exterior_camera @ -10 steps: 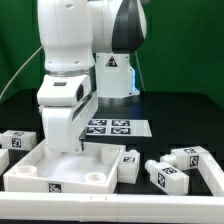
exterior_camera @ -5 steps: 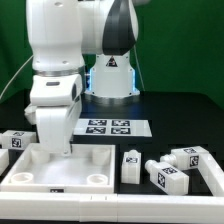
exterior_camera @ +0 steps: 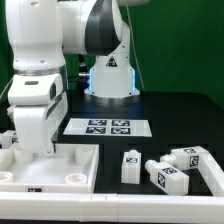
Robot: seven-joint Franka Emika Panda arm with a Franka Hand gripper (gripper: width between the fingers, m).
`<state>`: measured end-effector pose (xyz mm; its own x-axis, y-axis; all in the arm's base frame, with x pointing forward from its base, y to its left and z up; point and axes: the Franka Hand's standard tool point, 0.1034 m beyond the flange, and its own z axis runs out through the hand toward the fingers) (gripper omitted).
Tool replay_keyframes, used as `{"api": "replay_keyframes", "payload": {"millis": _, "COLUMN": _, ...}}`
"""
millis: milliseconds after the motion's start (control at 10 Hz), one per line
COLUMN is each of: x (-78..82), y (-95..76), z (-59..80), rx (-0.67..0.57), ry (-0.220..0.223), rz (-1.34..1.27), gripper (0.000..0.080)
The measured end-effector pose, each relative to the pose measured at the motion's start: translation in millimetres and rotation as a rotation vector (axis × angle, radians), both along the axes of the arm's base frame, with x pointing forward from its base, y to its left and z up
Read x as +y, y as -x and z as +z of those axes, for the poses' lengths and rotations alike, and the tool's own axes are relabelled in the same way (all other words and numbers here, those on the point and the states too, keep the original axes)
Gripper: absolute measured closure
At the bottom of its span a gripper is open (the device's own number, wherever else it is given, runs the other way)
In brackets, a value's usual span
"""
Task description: Assemble one leg
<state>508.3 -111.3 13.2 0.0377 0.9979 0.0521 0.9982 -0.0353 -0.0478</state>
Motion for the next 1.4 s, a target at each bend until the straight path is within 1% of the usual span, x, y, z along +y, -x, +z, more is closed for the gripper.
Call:
{"api": "replay_keyframes", "payload": {"millis": 200, "x": -0.1, "y": 0.1, "z": -0.1, "rx": 0.000, "ry": 0.000, "rz": 0.000, "gripper": 0.0738}}
{"api": "replay_keyframes", "payload": {"millis": 300, "x": 5.9, "y": 0.1, "z": 1.4, "rx": 0.002, "ry": 0.003, "rz": -0.043, "gripper": 0.0513}}
{"api": "replay_keyframes", "payload": {"millis": 400, "x": 25.0, "y": -0.2, "z": 6.0, "rx": 0.003, "ry": 0.005, "rz": -0.075, "gripper": 0.0338}}
{"api": "replay_keyframes", "payload": {"millis": 500, "x": 40.3, "y": -4.5, "z": 13.4, "rx": -0.003, "ry": 0.007, "rz": -0.098, "gripper": 0.0338}}
{"api": "replay_keyframes", "payload": {"millis": 600, "x": 53.2, "y": -12.7, "z": 26.0, "rx": -0.023, "ry": 0.012, "rz": -0.114, "gripper": 0.0195}}
{"api": "replay_keyframes", "payload": {"millis": 700, "x": 63.2, "y": -19.5, "z": 40.3, "rx": -0.036, "ry": 0.018, "rz": -0.145, "gripper": 0.0195}}
{"api": "replay_keyframes", "payload": {"millis": 800, "x": 76.0, "y": -27.6, "z": 56.1, "rx": -0.047, "ry": 0.023, "rz": -0.201, "gripper": 0.0156}}
{"api": "replay_keyframes", "payload": {"millis": 900, "x": 90.3, "y": -37.4, "z": 65.9, "rx": -0.064, "ry": 0.024, "rz": -0.234, "gripper": 0.0156}}
{"api": "replay_keyframes", "payload": {"millis": 1000, "x": 96.2, "y": -41.1, "z": 68.2, "rx": -0.071, "ry": 0.022, "rz": -0.237, "gripper": 0.0150}}
{"api": "replay_keyframes", "payload": {"millis": 1100, "x": 93.4, "y": -39.5, "z": 66.6, "rx": -0.067, "ry": 0.023, "rz": -0.253, "gripper": 0.0150}}
{"api": "replay_keyframes", "payload": {"millis": 1400, "x": 93.7, "y": -39.4, "z": 66.5, "rx": -0.065, "ry": 0.022, "rz": -0.296, "gripper": 0.0150}}
